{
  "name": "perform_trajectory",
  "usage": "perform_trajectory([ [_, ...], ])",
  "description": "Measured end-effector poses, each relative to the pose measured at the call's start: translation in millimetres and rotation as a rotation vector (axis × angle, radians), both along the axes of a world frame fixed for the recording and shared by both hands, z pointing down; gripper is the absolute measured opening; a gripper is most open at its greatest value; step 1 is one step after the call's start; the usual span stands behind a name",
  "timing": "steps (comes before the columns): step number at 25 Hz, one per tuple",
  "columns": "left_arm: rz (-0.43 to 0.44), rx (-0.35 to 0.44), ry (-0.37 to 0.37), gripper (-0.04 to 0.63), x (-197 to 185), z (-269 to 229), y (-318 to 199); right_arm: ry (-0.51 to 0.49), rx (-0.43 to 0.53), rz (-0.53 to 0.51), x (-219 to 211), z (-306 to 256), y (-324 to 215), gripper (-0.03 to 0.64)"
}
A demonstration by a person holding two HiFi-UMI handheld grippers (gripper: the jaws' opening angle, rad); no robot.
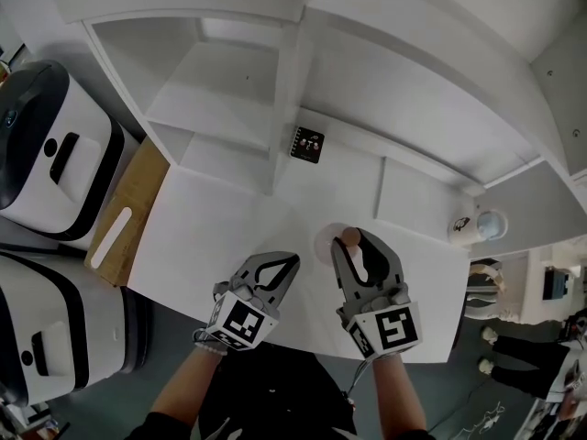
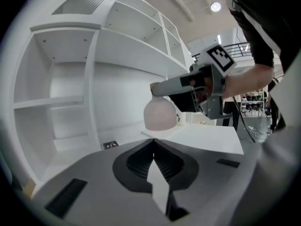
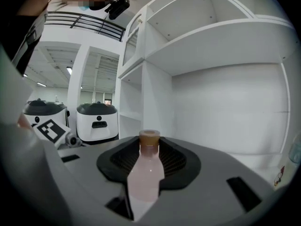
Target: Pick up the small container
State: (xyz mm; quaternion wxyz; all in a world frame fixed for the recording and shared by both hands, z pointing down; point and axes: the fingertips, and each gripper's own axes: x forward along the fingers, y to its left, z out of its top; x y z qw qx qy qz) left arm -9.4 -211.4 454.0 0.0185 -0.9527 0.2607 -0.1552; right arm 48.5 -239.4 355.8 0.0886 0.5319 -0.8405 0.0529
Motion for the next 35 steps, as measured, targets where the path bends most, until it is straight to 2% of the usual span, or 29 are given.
perform_trajectory([
  [4, 0.02, -0.015, -0.014, 0.002, 13.9, 10.5, -3.7, -0.013, 0.01, -0.033, -8.3, -10.6, 6.0, 0.133],
  [11, 0.046, 0.012, -0.003, 0.002, 30.9, -4.3, -5.6, -0.045, 0.028, -0.073, -17.5, -26.6, 17.5, 0.133],
  [23, 0.085, 0.109, 0.047, 0.002, 41.3, -61.7, 11.0, -0.092, 0.093, -0.122, -18.5, -72.8, 39.3, 0.133],
  [29, 0.087, 0.129, 0.065, 0.002, 43.8, -84.6, 19.6, -0.076, 0.144, -0.154, -18.4, -97.1, 51.8, 0.133],
  [35, 0.08, 0.153, 0.079, 0.002, 47.0, -121.5, 25.8, -0.103, 0.218, -0.164, -12.7, -127.6, 62.0, 0.133],
])
